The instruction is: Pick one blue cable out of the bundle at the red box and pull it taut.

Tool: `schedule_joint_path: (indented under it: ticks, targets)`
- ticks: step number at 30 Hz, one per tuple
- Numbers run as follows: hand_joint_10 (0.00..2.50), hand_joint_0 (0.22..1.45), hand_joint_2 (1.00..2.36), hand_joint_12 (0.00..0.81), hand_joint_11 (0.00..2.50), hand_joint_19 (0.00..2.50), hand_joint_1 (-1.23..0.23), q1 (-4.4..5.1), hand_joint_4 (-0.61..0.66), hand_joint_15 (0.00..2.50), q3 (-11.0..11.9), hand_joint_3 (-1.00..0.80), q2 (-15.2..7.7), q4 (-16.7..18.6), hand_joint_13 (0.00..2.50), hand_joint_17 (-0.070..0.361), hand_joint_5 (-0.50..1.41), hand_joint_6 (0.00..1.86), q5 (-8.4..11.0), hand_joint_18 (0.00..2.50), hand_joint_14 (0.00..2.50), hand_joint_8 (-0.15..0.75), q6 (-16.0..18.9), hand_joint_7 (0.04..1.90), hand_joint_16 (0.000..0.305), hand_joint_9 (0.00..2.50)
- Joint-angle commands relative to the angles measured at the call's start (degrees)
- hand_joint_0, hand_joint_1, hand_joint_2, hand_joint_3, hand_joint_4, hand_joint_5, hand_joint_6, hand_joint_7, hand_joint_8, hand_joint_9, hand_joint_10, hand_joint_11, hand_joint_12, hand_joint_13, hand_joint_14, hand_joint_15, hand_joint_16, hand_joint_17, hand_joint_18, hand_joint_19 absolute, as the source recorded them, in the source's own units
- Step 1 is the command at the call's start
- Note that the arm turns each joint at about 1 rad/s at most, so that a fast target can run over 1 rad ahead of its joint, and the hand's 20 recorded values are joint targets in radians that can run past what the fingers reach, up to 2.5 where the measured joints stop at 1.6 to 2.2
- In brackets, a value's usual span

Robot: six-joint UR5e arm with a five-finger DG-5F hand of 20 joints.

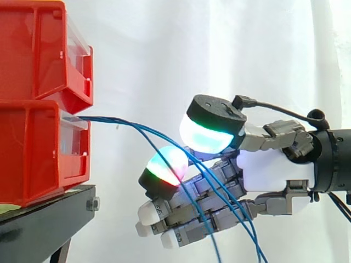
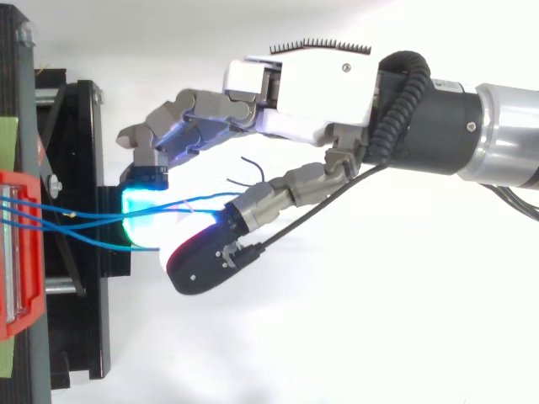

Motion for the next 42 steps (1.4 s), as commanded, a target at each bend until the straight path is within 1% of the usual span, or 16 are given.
schedule_joint_path:
  ticks: [1, 4, 8, 10, 17, 21, 22, 24, 26, 31, 33, 36, 38, 40, 41, 42]
  targets:
    - [0.01, 0.53, 1.0, 0.38, 0.28, 0.14, -0.66, 0.0, 0.17, 0.1, 0.0, -0.5, 0.0, 0.0, 0.26, 0.132, -0.16, 0.85, 0.0, 0.26, 0.0, 0.351, 0.0, 0.91, 0.059, 0.6]
    - [0.01, 0.55, 1.0, 0.375, 0.26, 0.15, -0.61, 0.0, 0.17, 0.1, 0.0, -0.49, 0.0, 0.0, 0.26, 0.13, -0.15, 0.83, 0.0, 0.25, 0.0, 0.347, 0.0, 0.9, 0.058, 0.6]
    - [0.01, 0.58, 1.01, 0.364, 0.25, 0.16, -0.56, 0.0, 0.17, 0.1, 0.0, -0.39, 0.0, 0.0, 0.26, 0.127, -0.14, 0.77, 0.0, 0.24, 0.0, 0.338, 0.0, 0.95, 0.056, 0.62]
    - [0.01, 0.6, 1.01, 0.362, 0.26, 0.15, -0.57, 0.0, 0.16, 0.1, 0.0, -0.34, 0.0, 0.0, 0.26, 0.126, -0.13, 0.77, 0.0, 0.24, 0.01, 0.339, 0.0, 0.98, 0.056, 0.62]
    - [0.01, 0.59, 1.02, 0.363, 0.26, 0.16, -0.63, 0.0, 0.13, 0.1, 0.0, -0.21, 0.0, 0.0, 0.26, 0.126, -0.14, 0.77, 0.0, 0.24, 0.0, 0.343, 0.0, 1.0, 0.056, 0.62]
    - [0.01, 0.58, 1.02, 0.383, 0.28, 0.15, -0.66, 0.0, 0.15, 0.1, 0.0, -0.15, 0.0, -0.1, 0.27, 0.134, -0.15, 0.82, 0.0, 0.26, 0.0, 0.364, 0.0, 0.94, 0.06, 0.63]
    - [0.01, 0.58, 1.02, 0.385, 0.28, 0.14, -0.69, 0.0, 0.15, 0.09, 0.0, -0.12, 0.0, 0.0, 0.27, 0.135, -0.15, 0.82, 0.0, 0.27, 0.0, 0.367, 0.0, 0.99, 0.06, 0.63]
    - [0.01, 0.59, 1.01, 0.396, 0.29, 0.13, -0.72, 0.0, 0.19, 0.09, 0.0, -0.08, 0.0, 0.0, 0.28, 0.139, -0.16, 0.85, 0.0, 0.29, 0.0, 0.377, 0.0, 0.96, 0.062, 0.64]
    - [0.01, 0.6, 1.02, 0.394, 0.29, 0.12, -0.75, 0.0, 0.19, 0.09, 0.0, -0.06, 0.0, 0.0, 0.29, 0.139, -0.16, 0.86, 0.0, 0.31, 0.0, 0.373, 0.0, 0.96, 0.062, 0.63]
    - [0.01, 0.65, 1.02, 0.368, 0.29, 0.12, -0.81, 0.0, 0.11, 0.09, 0.0, -0.14, 0.0, 0.0, 0.28, 0.126, -0.17, 0.86, 0.0, 0.29, 0.0, 0.34, 0.0, 0.91, 0.056, 0.6]
    - [0.01, 0.67, 1.02, 0.368, 0.31, 0.11, -0.84, 0.0, 0.11, 0.08, 0.0, -0.21, 0.0, 0.0, 0.27, 0.127, -0.18, 0.86, 0.0, 0.3, 0.0, 0.331, 0.0, 0.86, 0.056, 0.59]
    - [0.01, 0.69, 1.01, 0.368, 0.28, 0.09, -0.88, 0.0, 0.1, 0.07, 0.0, -0.31, 0.0, 0.0, 0.26, 0.127, -0.18, 0.85, 0.0, 0.3, 0.0, 0.321, 0.0, 0.86, 0.056, 0.56]
    - [0.01, 0.7, 1.01, 0.37, 0.29, 0.08, -0.89, 0.0, 0.13, 0.07, 0.0, -0.35, 0.0, 0.0, 0.26, 0.127, -0.2, 0.86, 0.0, 0.3, 0.0, 0.31, 0.0, 0.87, 0.056, 0.51]
    - [0.01, 0.68, 1.0, 0.371, 0.28, 0.08, -0.92, 0.0, 0.14, 0.07, 0.0, -0.45, 0.0, 0.0, 0.25, 0.127, -0.21, 0.87, 0.0, 0.3, 0.0, 0.308, -0.1, 0.88, 0.056, 0.49]
    - [0.01, 0.65, 1.0, 0.371, 0.29, 0.09, -0.92, 0.0, 0.14, 0.07, 0.0, -0.5, 0.0, 0.0, 0.24, 0.127, -0.21, 0.87, 0.0, 0.3, 0.0, 0.305, -0.1, 0.87, 0.056, 0.49]
    - [0.01, 0.6, 1.0, 0.372, 0.28, 0.11, -0.9, 0.0, 0.15, 0.08, 0.0, -0.5, 0.0, 0.0, 0.22, 0.129, -0.21, 0.87, 0.0, 0.26, 0.0, 0.303, 0.0, 0.86, 0.057, 0.48]
